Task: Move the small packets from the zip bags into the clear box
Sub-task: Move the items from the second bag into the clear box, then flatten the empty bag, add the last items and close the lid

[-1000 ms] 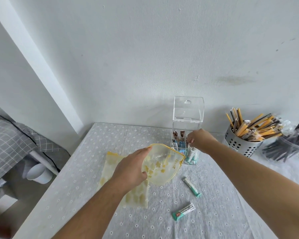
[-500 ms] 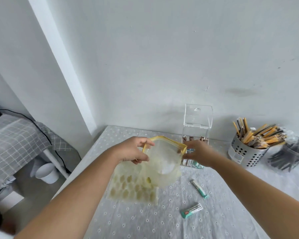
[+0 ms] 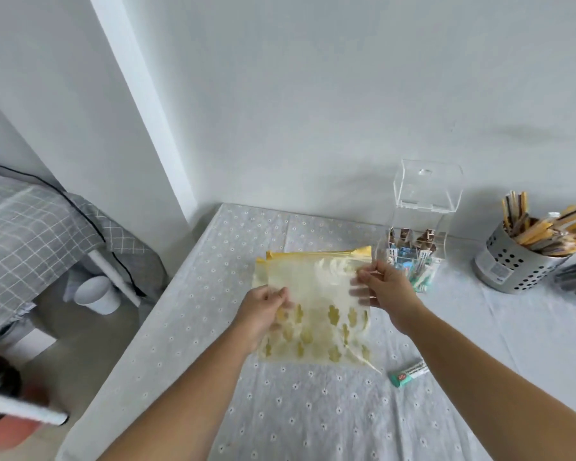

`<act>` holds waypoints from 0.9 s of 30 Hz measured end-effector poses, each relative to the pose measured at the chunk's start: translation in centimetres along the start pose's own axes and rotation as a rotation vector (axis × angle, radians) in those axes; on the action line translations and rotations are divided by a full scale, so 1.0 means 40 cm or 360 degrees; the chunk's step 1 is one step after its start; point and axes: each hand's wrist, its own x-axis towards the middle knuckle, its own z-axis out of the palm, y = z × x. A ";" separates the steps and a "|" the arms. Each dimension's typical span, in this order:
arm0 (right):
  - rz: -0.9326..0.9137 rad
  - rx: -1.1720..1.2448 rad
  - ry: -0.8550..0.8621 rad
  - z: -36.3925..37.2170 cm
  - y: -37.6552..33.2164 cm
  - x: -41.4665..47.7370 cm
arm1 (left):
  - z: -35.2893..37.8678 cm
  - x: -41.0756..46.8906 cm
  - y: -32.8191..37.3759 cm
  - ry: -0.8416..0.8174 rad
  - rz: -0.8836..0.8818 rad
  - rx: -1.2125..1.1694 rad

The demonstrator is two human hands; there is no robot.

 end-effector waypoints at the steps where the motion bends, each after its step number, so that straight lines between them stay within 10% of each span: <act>1: 0.0013 -0.0011 0.0054 0.012 0.014 0.005 | -0.004 0.009 -0.015 0.0139 0.0037 0.0058; 9: 0.0165 -0.0453 0.0331 0.077 0.094 0.081 | -0.005 0.091 -0.090 0.0396 0.0129 0.0793; 13: -0.0240 -0.1181 0.0577 0.116 0.091 0.052 | -0.009 0.091 -0.119 0.0589 0.0454 0.1347; 17: -0.0539 -0.1457 0.0285 0.208 0.117 0.004 | 0.027 0.080 -0.149 0.0417 0.1005 0.1621; 27: -0.0316 -0.2245 -0.0270 0.197 0.275 0.036 | 0.016 0.132 -0.258 0.0010 0.0838 0.2088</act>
